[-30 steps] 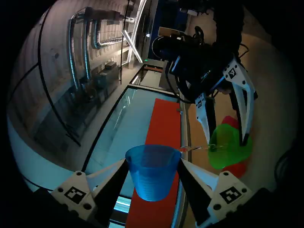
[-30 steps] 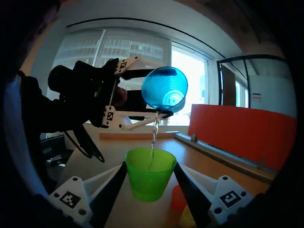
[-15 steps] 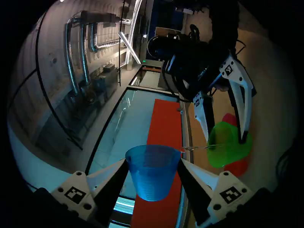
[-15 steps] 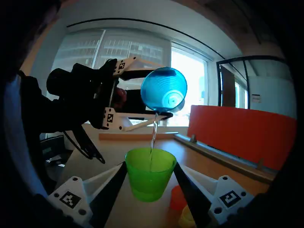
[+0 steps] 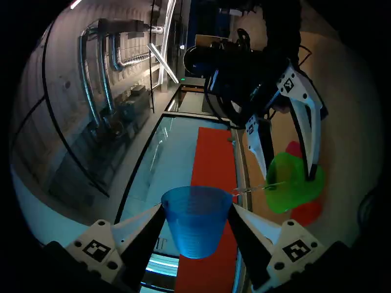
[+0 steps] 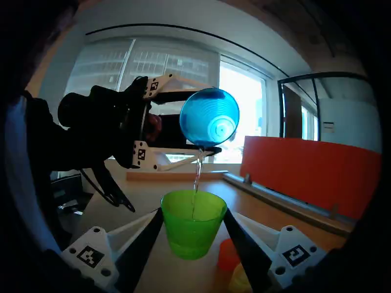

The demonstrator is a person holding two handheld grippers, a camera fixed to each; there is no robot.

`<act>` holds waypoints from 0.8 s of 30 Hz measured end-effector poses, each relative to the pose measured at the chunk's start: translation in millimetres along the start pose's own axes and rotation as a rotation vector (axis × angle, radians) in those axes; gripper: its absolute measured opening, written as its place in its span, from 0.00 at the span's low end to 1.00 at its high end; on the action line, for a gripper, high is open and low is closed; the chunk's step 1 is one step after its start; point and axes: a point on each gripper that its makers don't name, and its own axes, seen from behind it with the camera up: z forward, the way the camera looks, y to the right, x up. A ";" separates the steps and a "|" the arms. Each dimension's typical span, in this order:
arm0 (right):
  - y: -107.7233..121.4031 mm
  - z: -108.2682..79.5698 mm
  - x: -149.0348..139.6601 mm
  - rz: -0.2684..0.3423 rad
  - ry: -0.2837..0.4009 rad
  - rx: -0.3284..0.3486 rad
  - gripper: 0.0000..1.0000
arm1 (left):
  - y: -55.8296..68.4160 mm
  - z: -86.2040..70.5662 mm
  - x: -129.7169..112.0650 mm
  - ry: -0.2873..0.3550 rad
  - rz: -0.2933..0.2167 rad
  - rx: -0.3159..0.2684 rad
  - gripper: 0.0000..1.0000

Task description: Pour water

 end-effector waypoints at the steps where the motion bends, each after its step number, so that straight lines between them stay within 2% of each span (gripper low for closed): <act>1: 0.1 0.0 0.2 0.000 0.000 -0.001 0.91 | -0.6 0.1 0.1 0.000 0.003 0.001 0.86; 24: 0.0 -1.3 3.1 -0.001 0.007 -0.007 0.91 | -4.6 -0.7 7.5 0.004 0.082 0.013 0.86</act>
